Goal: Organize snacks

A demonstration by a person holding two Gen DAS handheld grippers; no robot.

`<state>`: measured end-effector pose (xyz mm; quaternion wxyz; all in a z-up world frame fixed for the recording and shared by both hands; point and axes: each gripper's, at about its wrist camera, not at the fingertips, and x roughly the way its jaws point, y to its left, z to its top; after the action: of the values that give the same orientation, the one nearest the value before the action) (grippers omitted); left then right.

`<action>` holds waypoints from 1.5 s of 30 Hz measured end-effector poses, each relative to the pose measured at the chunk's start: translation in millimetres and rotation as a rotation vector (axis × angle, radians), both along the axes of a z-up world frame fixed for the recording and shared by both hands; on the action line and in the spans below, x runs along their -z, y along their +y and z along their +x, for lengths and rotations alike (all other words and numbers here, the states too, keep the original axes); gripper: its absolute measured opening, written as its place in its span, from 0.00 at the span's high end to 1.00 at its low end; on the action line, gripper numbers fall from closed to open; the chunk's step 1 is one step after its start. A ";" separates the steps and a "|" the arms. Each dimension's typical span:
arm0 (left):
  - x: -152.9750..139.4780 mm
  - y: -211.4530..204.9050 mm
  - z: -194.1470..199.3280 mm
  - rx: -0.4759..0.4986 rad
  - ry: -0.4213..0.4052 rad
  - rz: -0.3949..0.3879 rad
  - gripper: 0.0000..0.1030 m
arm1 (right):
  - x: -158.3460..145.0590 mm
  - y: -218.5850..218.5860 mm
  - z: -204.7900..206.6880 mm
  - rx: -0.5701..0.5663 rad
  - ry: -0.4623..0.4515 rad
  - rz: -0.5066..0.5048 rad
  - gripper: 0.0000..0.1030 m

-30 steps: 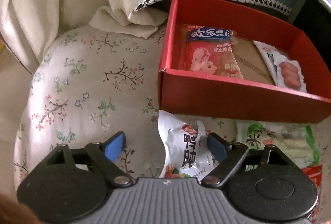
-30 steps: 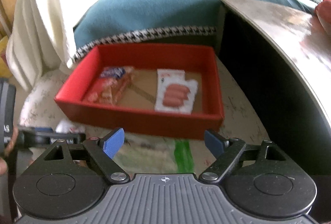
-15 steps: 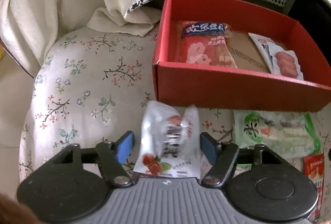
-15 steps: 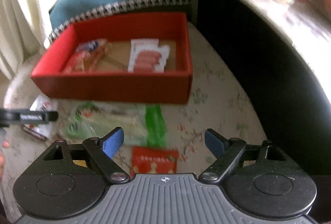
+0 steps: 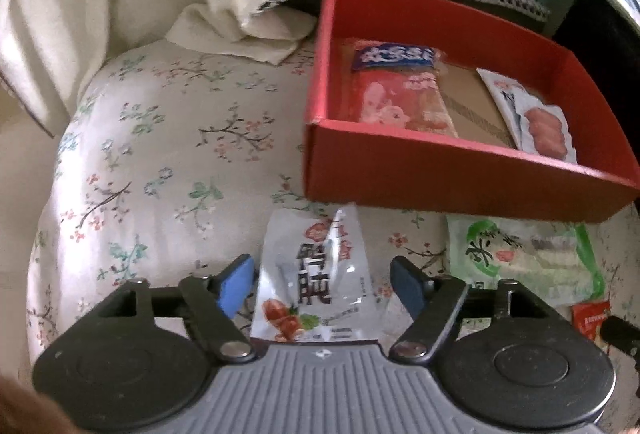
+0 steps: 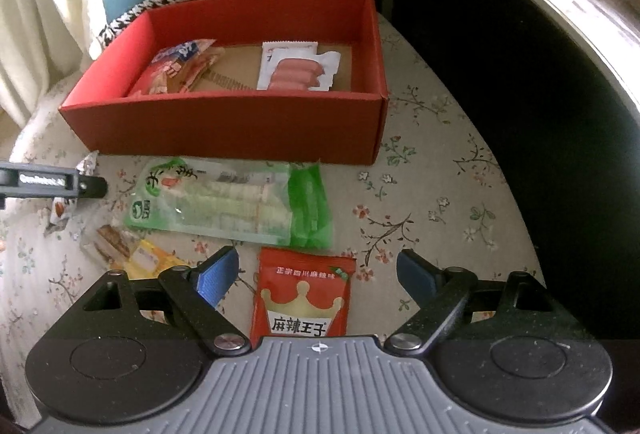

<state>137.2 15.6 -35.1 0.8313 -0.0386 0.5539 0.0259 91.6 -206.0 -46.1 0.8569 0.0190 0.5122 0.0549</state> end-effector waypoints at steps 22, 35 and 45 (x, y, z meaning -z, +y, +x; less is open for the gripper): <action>-23.8 4.5 -19.3 -0.007 -0.058 0.021 0.57 | 5.7 -10.6 -0.9 0.022 0.014 -0.031 0.12; -29.6 -2.6 -25.9 0.042 -0.048 -0.040 0.56 | 33.2 16.6 -5.8 -0.019 0.103 -0.075 0.12; -32.1 -14.4 -31.1 0.099 -0.042 -0.037 0.56 | 36.7 6.5 -15.0 0.008 0.133 -0.066 0.00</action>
<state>106.1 1.2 -3.0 0.8421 -0.0272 0.5379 -0.0264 76.6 -199.5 -82.9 0.8214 -0.0035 0.5694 0.0332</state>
